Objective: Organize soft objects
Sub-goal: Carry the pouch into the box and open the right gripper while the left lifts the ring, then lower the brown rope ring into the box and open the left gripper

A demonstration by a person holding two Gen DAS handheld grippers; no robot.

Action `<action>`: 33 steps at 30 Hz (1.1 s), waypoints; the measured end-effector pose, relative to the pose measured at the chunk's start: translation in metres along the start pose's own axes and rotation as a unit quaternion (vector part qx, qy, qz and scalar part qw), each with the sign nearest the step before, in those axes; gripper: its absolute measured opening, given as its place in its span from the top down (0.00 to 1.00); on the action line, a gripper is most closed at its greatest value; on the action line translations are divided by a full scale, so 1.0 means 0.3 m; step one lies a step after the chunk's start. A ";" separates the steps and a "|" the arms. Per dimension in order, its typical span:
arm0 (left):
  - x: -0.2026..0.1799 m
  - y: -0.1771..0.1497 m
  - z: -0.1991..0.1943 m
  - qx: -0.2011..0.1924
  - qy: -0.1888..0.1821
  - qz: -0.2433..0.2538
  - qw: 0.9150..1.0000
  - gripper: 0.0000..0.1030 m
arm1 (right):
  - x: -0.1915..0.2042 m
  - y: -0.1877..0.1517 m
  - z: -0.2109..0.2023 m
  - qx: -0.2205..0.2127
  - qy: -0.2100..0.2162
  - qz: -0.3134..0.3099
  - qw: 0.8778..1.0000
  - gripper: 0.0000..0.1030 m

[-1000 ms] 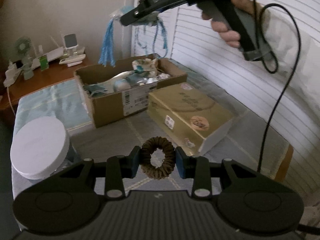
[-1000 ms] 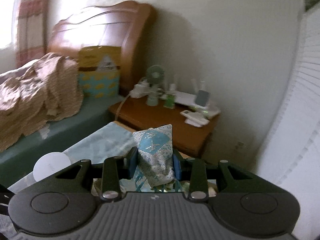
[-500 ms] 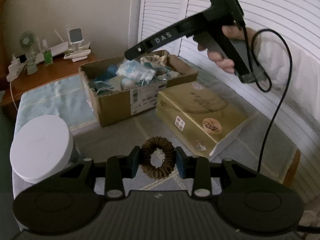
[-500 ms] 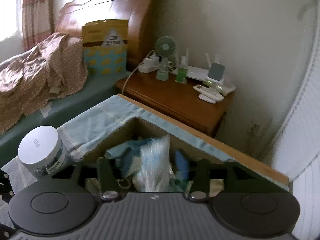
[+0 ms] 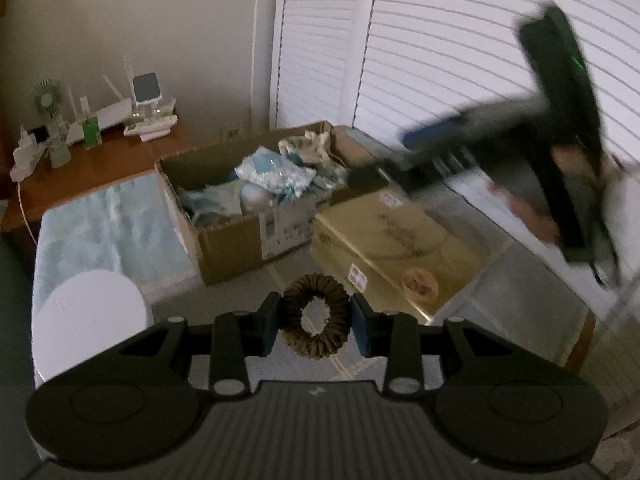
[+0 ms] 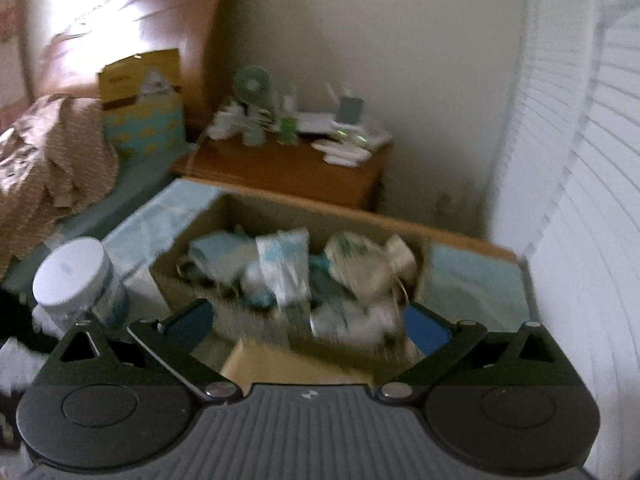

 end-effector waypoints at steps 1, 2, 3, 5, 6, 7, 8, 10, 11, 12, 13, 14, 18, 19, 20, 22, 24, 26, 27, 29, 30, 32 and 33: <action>0.002 0.009 -0.003 -0.001 0.002 0.001 1.000 0.65 | -0.002 -0.024 -0.018 0.005 -0.007 0.006 1.000 0.00; 0.006 0.020 -0.005 -0.002 0.004 0.003 1.000 0.65 | -0.004 -0.048 -0.038 0.009 -0.012 0.014 1.000 0.00; 0.010 0.033 -0.006 -0.003 0.005 0.004 1.000 0.65 | -0.005 -0.071 -0.056 0.014 -0.014 0.023 1.000 0.00; 0.016 0.061 -0.009 -0.008 0.010 0.008 1.000 0.65 | -0.003 -0.122 -0.098 0.021 -0.017 0.041 0.999 0.00; 0.019 0.074 -0.010 -0.011 0.012 0.011 1.000 0.65 | 0.002 -0.142 -0.117 0.024 -0.019 0.043 0.999 0.00; 0.023 0.090 -0.009 -0.013 0.015 0.014 1.000 0.65 | 0.007 -0.161 -0.138 0.023 -0.023 0.045 0.998 0.00; 0.027 0.108 -0.006 -0.015 0.017 0.017 1.000 0.65 | 0.011 -0.176 -0.155 0.023 -0.027 0.046 0.998 0.00; 0.040 0.139 0.006 -0.019 0.020 0.023 0.999 0.65 | 0.015 -0.202 -0.190 0.022 -0.033 0.046 0.998 0.00; 0.048 0.157 0.015 -0.020 0.025 0.023 0.999 0.65 | 0.016 -0.212 -0.208 0.020 -0.034 0.048 0.998 0.00; 0.055 0.172 0.025 -0.022 0.027 0.026 0.999 0.65 | 0.016 -0.218 -0.220 0.019 -0.034 0.049 0.998 0.00; 0.064 0.189 0.034 -0.024 0.030 0.030 0.999 0.65 | 0.015 -0.225 -0.232 0.019 -0.033 0.050 0.998 0.00; 0.077 0.208 0.048 -0.026 0.037 0.031 0.999 0.65 | 0.014 -0.228 -0.244 0.017 -0.034 0.052 0.998 0.00; 0.120 0.255 0.101 -0.027 0.056 0.032 0.998 0.63 | 0.008 -0.225 -0.273 0.011 -0.038 0.052 0.998 0.00; 0.133 0.263 0.118 -0.026 0.062 0.031 0.997 0.62 | 0.006 -0.223 -0.277 0.010 -0.040 0.051 0.998 0.00; 0.141 0.268 0.131 -0.027 0.067 0.029 0.997 0.62 | 0.005 -0.223 -0.280 0.008 -0.041 0.051 0.998 0.00; 0.150 0.273 0.149 -0.024 0.071 0.030 0.997 0.55 | 0.004 -0.223 -0.283 0.007 -0.040 0.051 0.998 0.00; 0.154 0.274 0.161 -0.022 0.081 0.030 0.996 0.35 | 0.002 -0.223 -0.283 0.006 -0.041 0.052 0.998 0.00; 0.150 0.270 0.159 -0.032 0.090 0.033 0.995 0.13 | 0.001 -0.224 -0.282 0.008 -0.041 0.052 0.998 0.00; 0.147 0.269 0.155 -0.037 0.091 0.034 0.995 0.04 | 0.000 -0.225 -0.281 0.008 -0.041 0.053 0.998 0.00; 0.137 0.266 0.143 -0.045 0.094 0.038 0.994 0.01 | -0.001 -0.224 -0.282 0.008 -0.040 0.055 0.998 0.00; 0.133 0.264 0.138 -0.047 0.098 0.040 0.993 0.01 | -0.002 -0.225 -0.281 0.008 -0.039 0.056 0.998 0.00; 0.121 0.250 0.122 -0.049 0.112 0.042 0.992 0.01 | -0.004 -0.224 -0.283 0.008 -0.038 0.058 0.998 0.00; 0.114 0.245 0.114 -0.049 0.117 0.042 0.991 0.01 | -0.004 -0.223 -0.286 0.007 -0.038 0.059 0.998 0.00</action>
Point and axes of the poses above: each gripper's, at about its wrist camera, not at the fingertips, and z roughly the way its jaws point, x to its left, y to its top, the point moved 4 cm from there along z, roughly the way its jaws point, and after that the axes turned 13 degrees about -y, right-handed, at the moved point
